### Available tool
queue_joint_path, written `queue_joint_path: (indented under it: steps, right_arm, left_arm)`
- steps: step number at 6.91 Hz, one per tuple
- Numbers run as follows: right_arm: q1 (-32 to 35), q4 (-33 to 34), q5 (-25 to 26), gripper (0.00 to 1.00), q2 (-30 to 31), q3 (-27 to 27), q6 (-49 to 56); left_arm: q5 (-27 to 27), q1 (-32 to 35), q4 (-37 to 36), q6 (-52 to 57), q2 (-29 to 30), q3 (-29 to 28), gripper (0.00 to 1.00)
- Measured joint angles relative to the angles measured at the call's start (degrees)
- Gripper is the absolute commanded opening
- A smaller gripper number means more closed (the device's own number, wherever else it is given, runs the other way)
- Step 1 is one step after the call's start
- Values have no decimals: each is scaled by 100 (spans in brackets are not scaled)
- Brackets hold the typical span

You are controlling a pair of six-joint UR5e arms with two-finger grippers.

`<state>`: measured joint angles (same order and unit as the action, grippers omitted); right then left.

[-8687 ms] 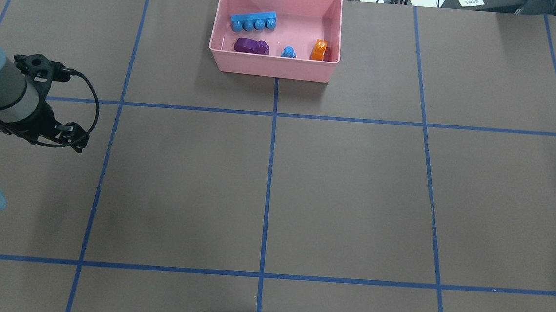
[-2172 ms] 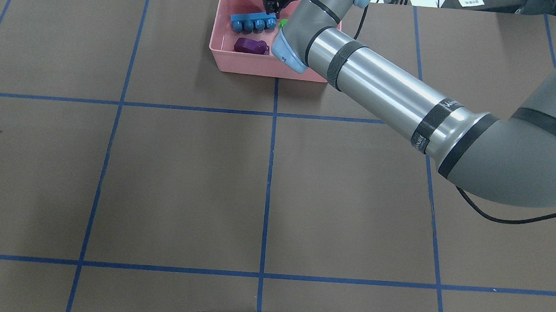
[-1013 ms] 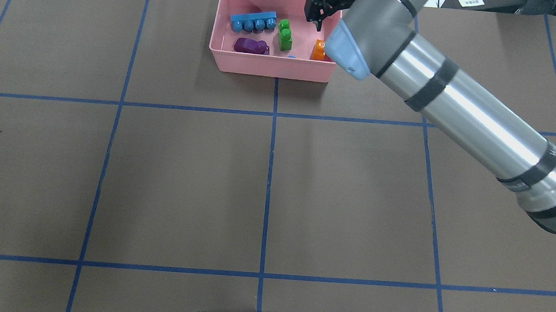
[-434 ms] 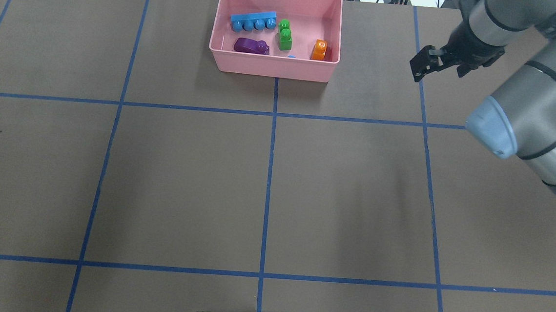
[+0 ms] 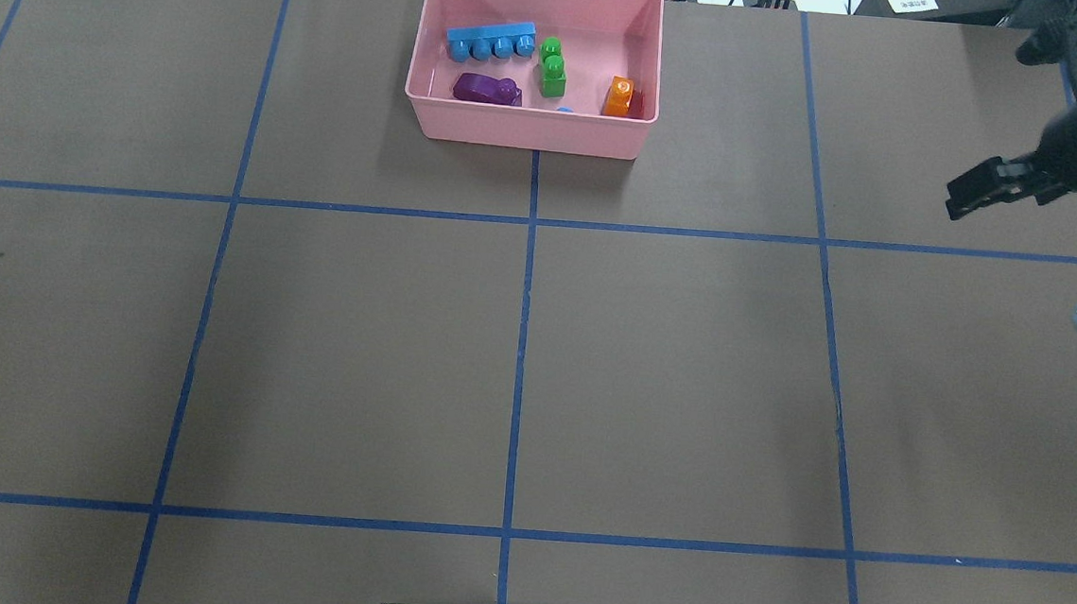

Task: Put all blocks into box

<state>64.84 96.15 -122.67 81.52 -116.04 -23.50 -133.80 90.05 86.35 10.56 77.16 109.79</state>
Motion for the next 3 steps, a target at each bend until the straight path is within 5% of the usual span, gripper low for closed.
queue_joint_path:
  steps: [3]
  right_arm:
    - [1662,0,-957,100,1705,-71,2570]
  left_arm:
    - [-12,-1,151,-8,-8,-11,100]
